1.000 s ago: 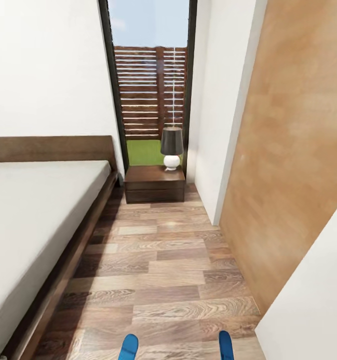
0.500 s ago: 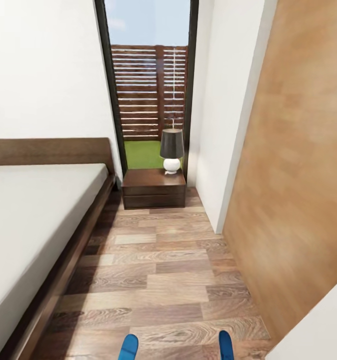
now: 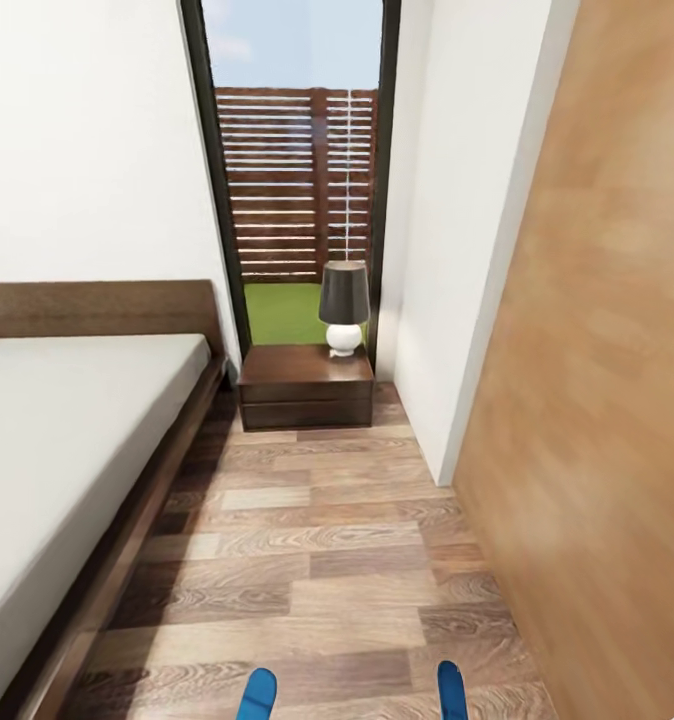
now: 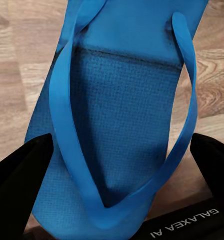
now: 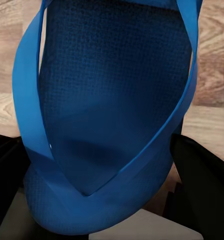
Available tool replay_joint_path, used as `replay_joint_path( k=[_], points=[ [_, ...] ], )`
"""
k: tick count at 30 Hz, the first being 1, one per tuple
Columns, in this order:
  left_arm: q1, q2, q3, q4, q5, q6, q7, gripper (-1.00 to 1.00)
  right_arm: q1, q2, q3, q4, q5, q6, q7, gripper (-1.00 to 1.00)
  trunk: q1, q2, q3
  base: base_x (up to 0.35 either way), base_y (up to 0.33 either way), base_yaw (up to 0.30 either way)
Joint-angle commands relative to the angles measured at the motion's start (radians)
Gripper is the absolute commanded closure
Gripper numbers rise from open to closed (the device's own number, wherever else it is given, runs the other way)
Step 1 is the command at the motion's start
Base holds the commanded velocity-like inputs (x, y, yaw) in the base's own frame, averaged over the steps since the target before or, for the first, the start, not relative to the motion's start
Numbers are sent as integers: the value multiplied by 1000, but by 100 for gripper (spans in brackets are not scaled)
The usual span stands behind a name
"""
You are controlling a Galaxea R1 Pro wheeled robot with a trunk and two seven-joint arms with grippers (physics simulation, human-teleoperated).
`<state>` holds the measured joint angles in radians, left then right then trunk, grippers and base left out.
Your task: In the bedroom, move the book from the bed onto either nightstand, and place the two sandals side by side next to the bed.
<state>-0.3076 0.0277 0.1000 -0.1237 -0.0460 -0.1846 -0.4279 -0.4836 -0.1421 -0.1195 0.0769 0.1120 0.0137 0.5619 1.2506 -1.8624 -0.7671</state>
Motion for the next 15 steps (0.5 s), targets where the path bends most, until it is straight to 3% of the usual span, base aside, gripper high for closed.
replay_joint_path(
  k=[1, 15],
  points=[
    [-1, 0, 8, 1, -5, -3, -5, 100, -1, -1, -10, 1, 10, 2, 3, 100, 0, 0, -1, 316, 0, 0],
    [-1, 0, 8, 1, -5, -3, -5, 100, -1, 2, -9, 1, 11, 2, 3, 100, 0, 0, -1, 317, 0, 0]
  ],
)
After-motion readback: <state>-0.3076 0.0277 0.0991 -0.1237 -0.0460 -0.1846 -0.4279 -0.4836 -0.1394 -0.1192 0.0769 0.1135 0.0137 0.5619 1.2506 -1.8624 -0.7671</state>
